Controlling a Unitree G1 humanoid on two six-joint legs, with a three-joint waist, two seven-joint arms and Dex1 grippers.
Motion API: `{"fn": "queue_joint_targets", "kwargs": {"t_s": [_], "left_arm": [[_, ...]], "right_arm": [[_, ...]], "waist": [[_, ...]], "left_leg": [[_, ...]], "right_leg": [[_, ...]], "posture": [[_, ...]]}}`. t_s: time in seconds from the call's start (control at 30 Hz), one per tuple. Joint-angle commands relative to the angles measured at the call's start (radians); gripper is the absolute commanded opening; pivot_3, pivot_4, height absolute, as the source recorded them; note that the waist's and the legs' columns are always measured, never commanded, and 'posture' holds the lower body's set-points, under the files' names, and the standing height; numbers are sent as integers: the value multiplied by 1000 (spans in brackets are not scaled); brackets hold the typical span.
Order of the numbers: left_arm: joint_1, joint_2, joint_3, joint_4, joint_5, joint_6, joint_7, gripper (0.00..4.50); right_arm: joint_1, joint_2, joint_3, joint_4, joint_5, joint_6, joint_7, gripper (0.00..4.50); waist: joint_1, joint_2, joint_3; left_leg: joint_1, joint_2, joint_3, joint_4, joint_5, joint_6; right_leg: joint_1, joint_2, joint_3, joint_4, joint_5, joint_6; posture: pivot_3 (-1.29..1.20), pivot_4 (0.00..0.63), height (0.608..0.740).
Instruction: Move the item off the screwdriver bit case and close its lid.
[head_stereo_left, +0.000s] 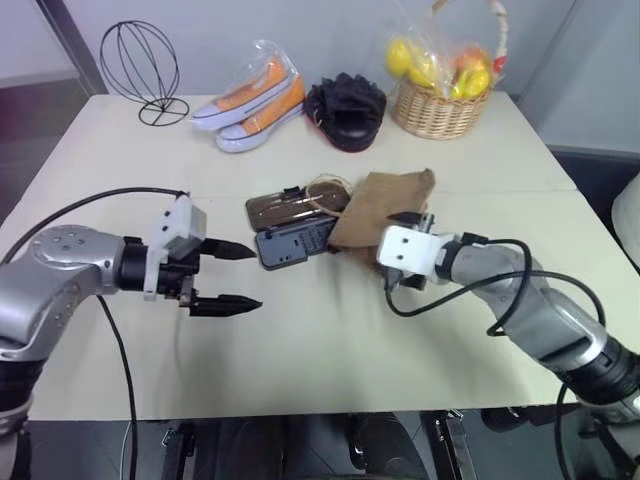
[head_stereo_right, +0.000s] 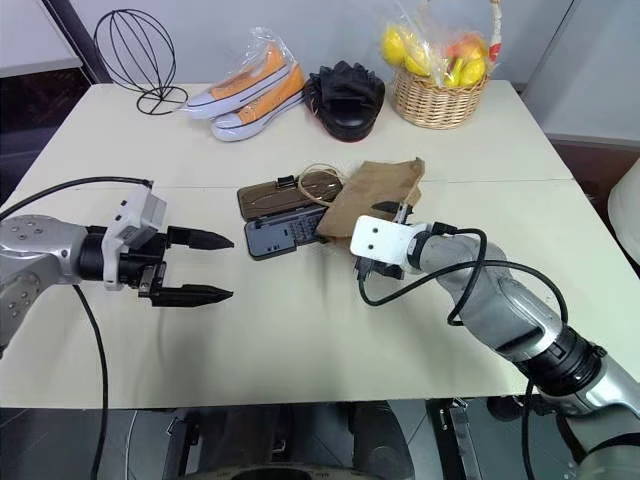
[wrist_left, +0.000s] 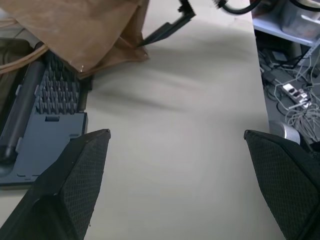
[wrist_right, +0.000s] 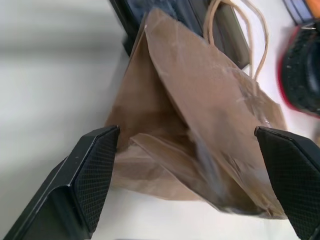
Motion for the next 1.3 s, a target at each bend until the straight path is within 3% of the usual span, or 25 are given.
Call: {"fn": "queue_joint_targets", "kwargs": {"t_s": [0.03,0.07,0.17,0.37,0.4,0.43,0.53,0.9,1.23,1.3], "left_arm": [[-6,-3,27,-10,8,-25,2,4488],[-4,-5,30,-10,8,-25,7,4488],[2,-8,37,-12,8,-25,16,4500],[22,-12,44,-22,7,-31,26,4500],[22,-13,42,-23,8,-32,27,4500],[23,-15,41,-24,8,-33,28,4500],[19,-21,35,-20,13,-38,31,4500],[-31,-88,-32,3,55,-60,25,4500],[-40,-114,-50,19,77,-78,8,4500],[-31,-112,-37,16,73,-75,13,4500]], "right_arm": [[-4,25,-6,32,-58,-47,13,4500],[-3,36,-10,43,-66,-55,16,4500],[7,50,-19,62,-95,-91,29,3651],[29,54,-51,71,-121,-130,58,671],[35,51,-61,67,-121,-132,63,247],[39,50,-69,65,-122,-133,68,110],[60,38,-109,56,-138,-121,67,110],[331,-185,-433,190,-128,-236,50,110],[350,-174,-543,297,-73,-332,61,110],[369,-157,-596,249,-13,-291,90,627]], "waist": [[0,0,0],[0,0,0],[0,0,0],[0,0,0],[1,0,0],[2,0,0],[3,0,0],[3,-1,-1],[-2,0,0],[0,0,0]], "left_leg": [[0,0,0,0,0,0],[0,0,0,0,0,0],[0,0,0,0,0,0],[0,0,-1,0,0,0],[0,0,-1,0,0,0],[0,0,-1,0,0,0],[0,0,-1,0,0,0],[1,-1,0,1,0,0],[2,0,0,0,0,0],[2,0,0,0,0,0]], "right_leg": [[0,0,0,0,0,0],[0,0,0,0,0,0],[0,0,0,1,0,0],[0,0,0,1,0,0],[0,0,0,1,0,0],[0,0,0,1,0,0],[0,0,0,0,0,0],[2,-1,0,0,0,0],[2,0,1,1,0,0],[2,0,1,1,0,0]], "posture": [[0,150,740],[0,150,740],[0,150,740],[0,150,740],[0,150,740],[0,150,740],[0,150,740],[0,150,740],[0,150,740],[0,150,740]]}}
